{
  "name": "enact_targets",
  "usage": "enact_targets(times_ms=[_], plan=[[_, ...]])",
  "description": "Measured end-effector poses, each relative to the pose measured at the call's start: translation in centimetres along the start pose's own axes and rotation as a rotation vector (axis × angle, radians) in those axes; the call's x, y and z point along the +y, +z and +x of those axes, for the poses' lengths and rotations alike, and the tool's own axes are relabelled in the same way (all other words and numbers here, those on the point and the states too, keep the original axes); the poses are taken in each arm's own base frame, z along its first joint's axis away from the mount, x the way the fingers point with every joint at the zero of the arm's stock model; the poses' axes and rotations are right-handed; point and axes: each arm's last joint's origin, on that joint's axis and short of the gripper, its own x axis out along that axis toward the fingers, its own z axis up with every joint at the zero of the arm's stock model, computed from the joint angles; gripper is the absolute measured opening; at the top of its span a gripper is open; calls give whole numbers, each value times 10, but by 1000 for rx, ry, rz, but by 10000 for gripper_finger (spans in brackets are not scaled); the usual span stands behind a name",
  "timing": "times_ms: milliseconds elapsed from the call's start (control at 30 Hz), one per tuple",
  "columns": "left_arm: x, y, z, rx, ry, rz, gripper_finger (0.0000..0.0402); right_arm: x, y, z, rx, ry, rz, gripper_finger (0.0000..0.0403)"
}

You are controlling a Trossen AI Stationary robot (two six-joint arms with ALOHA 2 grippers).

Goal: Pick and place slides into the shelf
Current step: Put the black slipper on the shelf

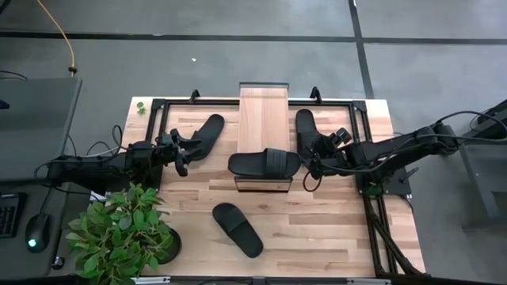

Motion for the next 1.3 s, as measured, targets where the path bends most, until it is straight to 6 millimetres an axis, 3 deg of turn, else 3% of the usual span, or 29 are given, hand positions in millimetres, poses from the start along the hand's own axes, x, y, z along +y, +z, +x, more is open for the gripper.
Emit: enact_targets(times_ms=[200, 533, 700, 967, 1300], plan=[[0, 0, 0, -1, 2, 0, 168, 1, -6, 4, 25, 9, -26, 233], [0, 0, 0, -5, 13, 0, 168, 5, -57, 36, 119, -1, -235, 233], [0, 0, 0, -5, 14, 0, 168, 9, -72, 48, 124, 61, -320, 233], [0, 0, 0, -5, 16, 8, 168, 20, -80, 60, -3, 140, -407, 233], [0, 0, 0, -5, 16, 8, 168, 18, -89, 67, -69, 51, -429, 233]])
